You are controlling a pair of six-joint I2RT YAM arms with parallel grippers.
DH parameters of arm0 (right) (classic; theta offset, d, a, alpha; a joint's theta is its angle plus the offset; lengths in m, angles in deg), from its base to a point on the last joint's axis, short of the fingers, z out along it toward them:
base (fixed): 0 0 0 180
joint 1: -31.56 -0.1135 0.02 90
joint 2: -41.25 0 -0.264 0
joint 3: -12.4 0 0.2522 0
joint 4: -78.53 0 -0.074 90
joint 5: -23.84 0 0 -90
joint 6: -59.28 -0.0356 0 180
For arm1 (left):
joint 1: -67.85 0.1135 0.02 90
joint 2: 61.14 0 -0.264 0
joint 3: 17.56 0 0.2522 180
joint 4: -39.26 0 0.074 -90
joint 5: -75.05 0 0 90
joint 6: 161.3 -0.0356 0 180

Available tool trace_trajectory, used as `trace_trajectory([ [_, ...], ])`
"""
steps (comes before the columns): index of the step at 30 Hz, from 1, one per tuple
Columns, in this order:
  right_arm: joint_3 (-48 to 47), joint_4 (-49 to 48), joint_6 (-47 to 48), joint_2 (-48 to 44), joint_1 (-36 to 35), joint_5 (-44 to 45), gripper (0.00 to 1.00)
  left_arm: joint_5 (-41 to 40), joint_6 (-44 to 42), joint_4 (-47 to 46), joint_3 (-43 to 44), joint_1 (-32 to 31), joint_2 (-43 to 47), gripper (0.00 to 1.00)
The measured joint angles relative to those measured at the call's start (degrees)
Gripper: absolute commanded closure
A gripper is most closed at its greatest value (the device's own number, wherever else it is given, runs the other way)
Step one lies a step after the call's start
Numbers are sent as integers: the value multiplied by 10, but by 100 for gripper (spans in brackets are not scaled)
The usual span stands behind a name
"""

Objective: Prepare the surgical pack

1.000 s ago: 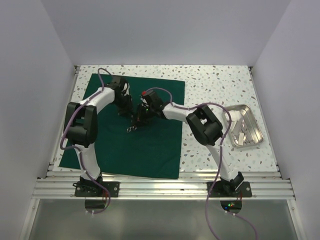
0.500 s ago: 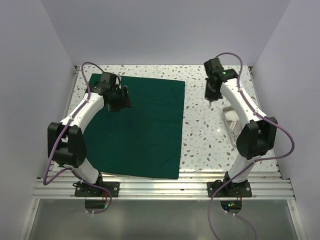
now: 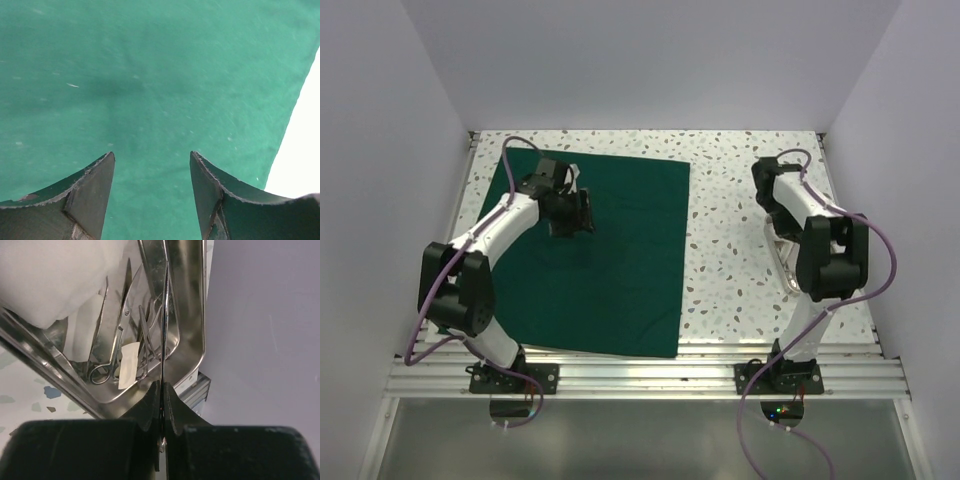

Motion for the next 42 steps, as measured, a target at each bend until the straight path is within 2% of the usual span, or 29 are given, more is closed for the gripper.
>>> trace_trajectory([
  [5,5,-7,9,0,22,-16,40,8,0,0,0,-29,-2,36],
  [8,4,-4,2,0,23,-43,32,9,0,0,0,-42,-10,36],
  [12,-14,-4,-6,-6,24,-95,31,13,0,-1,0,-59,-29,36],
  [15,-48,-3,-20,-11,30,-104,35,17,0,-2,0,-66,-35,36],
  [17,-61,-8,-35,-11,44,-105,34,19,0,-4,0,-67,-37,36],
  [25,-42,-61,-49,-1,149,-108,33,33,0,-16,-10,-75,-39,38],
  [35,-21,-137,-11,66,193,-161,31,34,0,-20,-50,-82,-38,38],
  [42,-21,-159,7,83,216,-212,40,40,0,-20,-50,-89,-38,38],
])
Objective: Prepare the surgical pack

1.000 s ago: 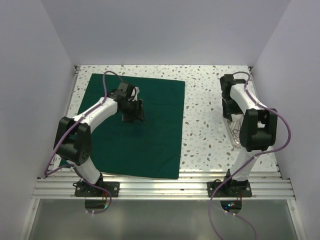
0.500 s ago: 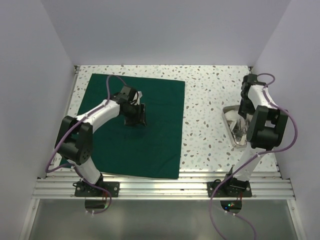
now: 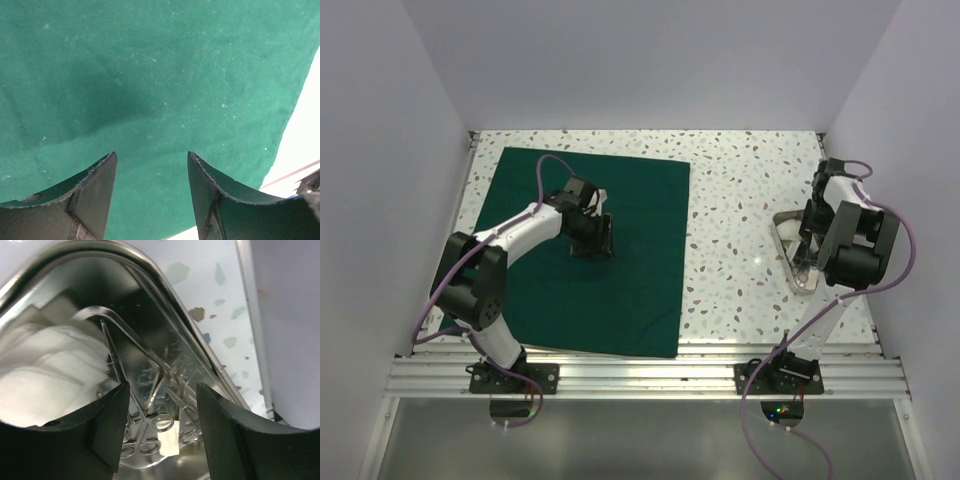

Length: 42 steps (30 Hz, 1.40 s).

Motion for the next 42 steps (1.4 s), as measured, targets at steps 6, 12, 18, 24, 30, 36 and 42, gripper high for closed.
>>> trace_trajectory([
  [6,11,-6,-6,-14,3,-33,41,5,0,0,18,-3,-8,39],
  [12,25,1,-28,-68,3,1,33,15,-5,0,26,-5,-27,40],
  [18,20,-5,-24,-84,3,40,24,20,-14,12,56,-6,-45,40],
  [24,2,-22,3,-37,12,29,21,22,-17,14,67,-7,-45,40],
  [30,1,-46,23,-8,30,-9,25,22,-17,16,57,-7,-45,40],
  [36,14,-59,23,-8,40,-52,38,26,-17,12,57,-12,-47,40],
  [42,32,-49,1,-16,40,-100,64,49,-9,-3,57,-14,-79,41],
])
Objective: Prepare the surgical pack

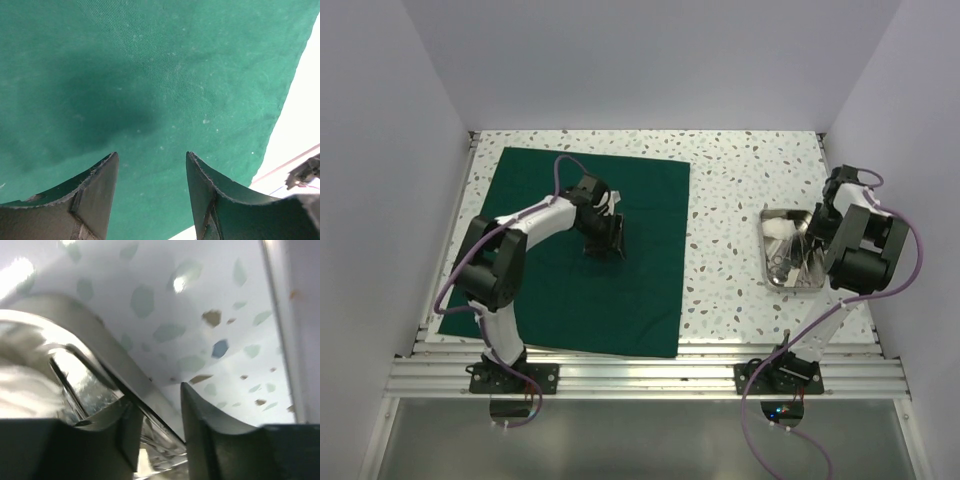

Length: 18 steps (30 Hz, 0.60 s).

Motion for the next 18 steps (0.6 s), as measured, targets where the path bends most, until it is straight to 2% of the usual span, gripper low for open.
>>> trace_trajectory([
  [8,24,59,-61,-20,-1,-76,83,53,37,-14,41,-9,-72,42],
  [12,31,80,-101,-31,-1,-120,100,78,68,-24,81,-19,-109,43],
  [18,32,100,-134,-50,-3,-147,100,104,111,-31,153,-43,-165,43],
])
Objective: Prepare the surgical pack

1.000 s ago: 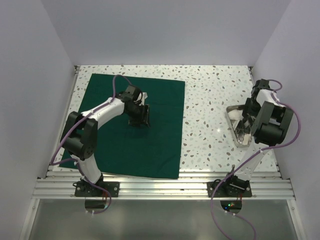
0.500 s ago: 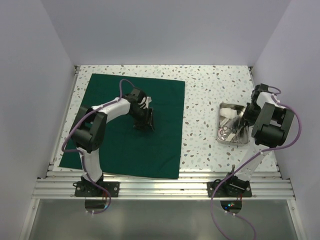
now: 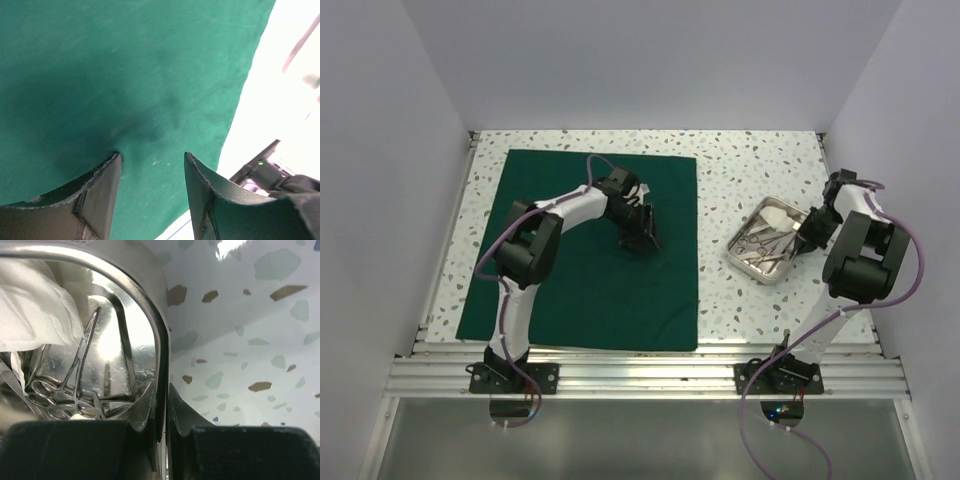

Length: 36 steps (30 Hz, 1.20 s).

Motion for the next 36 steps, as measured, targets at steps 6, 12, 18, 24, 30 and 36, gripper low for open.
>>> trace_trajectory([
  [6,0,24,-20,-40,0,-15,100,22,21,-5,117,-32,-81,45],
  [12,7,25,-52,-103,-6,-31,100,-15,20,16,215,-46,-126,39],
  [18,13,38,-107,-142,-90,-19,100,-129,16,57,176,-34,-37,32],
  [24,12,28,-236,-151,-290,-4,100,-274,21,85,46,59,231,32],
  [30,7,-7,-389,-125,-462,20,100,-437,49,117,-43,172,396,31],
  [36,6,-52,-516,-51,-538,51,100,-508,64,161,-117,156,405,31],
])
